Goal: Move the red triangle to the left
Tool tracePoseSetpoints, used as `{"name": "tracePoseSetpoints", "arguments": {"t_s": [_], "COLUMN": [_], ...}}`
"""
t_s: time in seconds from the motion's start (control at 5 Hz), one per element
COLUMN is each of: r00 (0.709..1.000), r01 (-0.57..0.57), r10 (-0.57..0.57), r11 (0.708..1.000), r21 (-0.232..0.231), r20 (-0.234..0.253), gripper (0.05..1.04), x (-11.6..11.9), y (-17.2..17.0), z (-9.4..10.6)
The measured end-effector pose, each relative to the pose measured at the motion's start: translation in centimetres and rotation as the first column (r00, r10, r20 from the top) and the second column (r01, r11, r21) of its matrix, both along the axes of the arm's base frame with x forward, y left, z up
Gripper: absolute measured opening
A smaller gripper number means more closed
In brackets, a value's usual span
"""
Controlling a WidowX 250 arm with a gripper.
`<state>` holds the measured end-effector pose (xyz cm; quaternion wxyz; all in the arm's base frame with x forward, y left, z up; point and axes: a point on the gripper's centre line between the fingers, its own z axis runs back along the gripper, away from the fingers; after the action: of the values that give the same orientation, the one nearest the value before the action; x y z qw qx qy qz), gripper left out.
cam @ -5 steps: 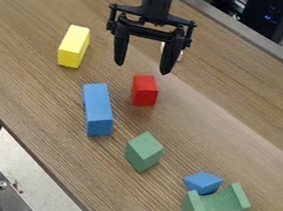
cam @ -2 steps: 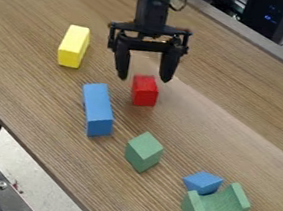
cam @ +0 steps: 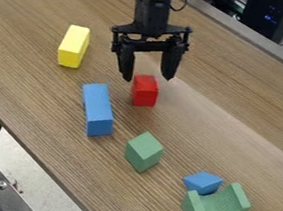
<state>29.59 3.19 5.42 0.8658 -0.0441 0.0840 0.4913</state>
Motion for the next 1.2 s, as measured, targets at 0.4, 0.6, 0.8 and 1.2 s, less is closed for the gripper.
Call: {"name": "tracePoseSetpoints", "arguments": {"t_s": [0.4, 0.6, 0.8, 1.2], "r00": [1.000, 0.999, 0.998, 0.990], "r01": [-0.016, 0.000, 0.009, 0.100], "r10": [0.016, 0.002, -0.006, -0.101], "r11": [0.999, 0.999, 0.998, 0.995], "r21": [0.037, 0.052, 0.055, -0.014], "r20": [-0.013, -0.042, -0.055, -0.099], "gripper": [0.999, 0.974, 0.845, 0.584], "x": [0.1, -0.1, -0.5, -0.3], "y": [-0.1, 0.1, 0.0, -0.5], "z": [-0.6, -1.4, -1.7, -2.2]}}
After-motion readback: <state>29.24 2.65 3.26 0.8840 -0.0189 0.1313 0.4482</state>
